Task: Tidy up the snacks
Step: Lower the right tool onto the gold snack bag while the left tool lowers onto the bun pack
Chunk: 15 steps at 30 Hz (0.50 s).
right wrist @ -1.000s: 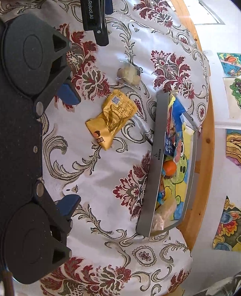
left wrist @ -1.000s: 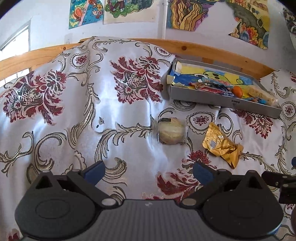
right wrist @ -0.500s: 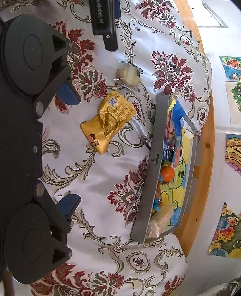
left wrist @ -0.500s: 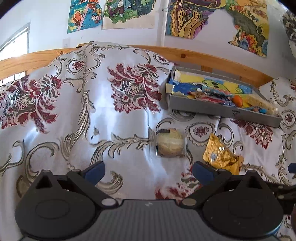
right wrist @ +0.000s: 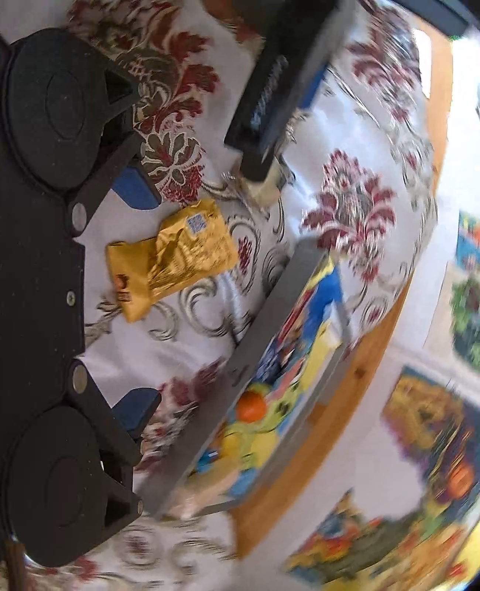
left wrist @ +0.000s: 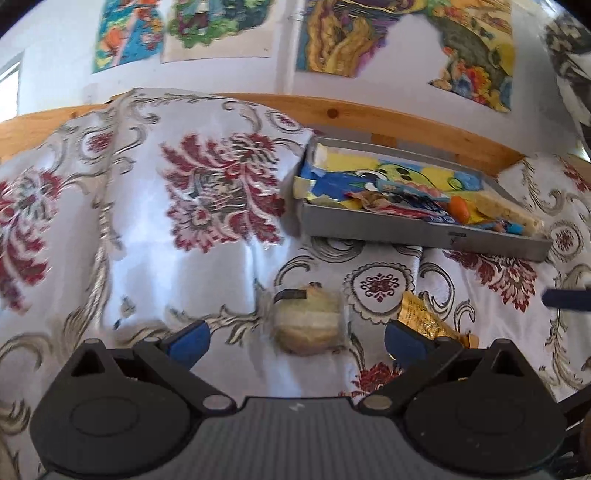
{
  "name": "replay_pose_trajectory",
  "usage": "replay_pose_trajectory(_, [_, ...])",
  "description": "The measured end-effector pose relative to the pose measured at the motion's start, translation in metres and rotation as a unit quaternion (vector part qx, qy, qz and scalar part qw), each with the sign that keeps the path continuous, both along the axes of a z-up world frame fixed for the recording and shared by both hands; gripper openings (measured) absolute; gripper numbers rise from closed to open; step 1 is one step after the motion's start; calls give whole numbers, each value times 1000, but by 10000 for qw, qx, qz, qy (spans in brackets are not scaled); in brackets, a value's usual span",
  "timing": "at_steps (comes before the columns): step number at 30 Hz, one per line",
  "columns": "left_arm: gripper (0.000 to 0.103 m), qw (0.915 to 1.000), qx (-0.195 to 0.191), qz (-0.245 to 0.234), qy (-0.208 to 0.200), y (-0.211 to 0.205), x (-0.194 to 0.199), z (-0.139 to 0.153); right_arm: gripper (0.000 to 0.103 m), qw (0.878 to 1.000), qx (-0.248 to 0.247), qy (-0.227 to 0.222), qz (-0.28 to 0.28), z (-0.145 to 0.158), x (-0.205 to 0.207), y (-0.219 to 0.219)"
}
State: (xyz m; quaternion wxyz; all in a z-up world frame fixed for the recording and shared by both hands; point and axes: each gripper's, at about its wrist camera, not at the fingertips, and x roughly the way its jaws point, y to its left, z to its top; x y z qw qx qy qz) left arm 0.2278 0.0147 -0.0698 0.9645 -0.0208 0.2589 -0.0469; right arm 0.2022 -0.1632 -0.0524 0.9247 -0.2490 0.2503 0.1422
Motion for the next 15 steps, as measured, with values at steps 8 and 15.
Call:
replay_pose_trajectory(8, [102, 9998, 111, -111, 99, -7, 23, -13, 102, 9986, -424, 43, 315, -24, 22, 13])
replay_pose_trajectory(15, [102, 9999, -84, -16, 115, -3, 31, -25, 102, 9980, -612, -18, 173, -37, 31, 17])
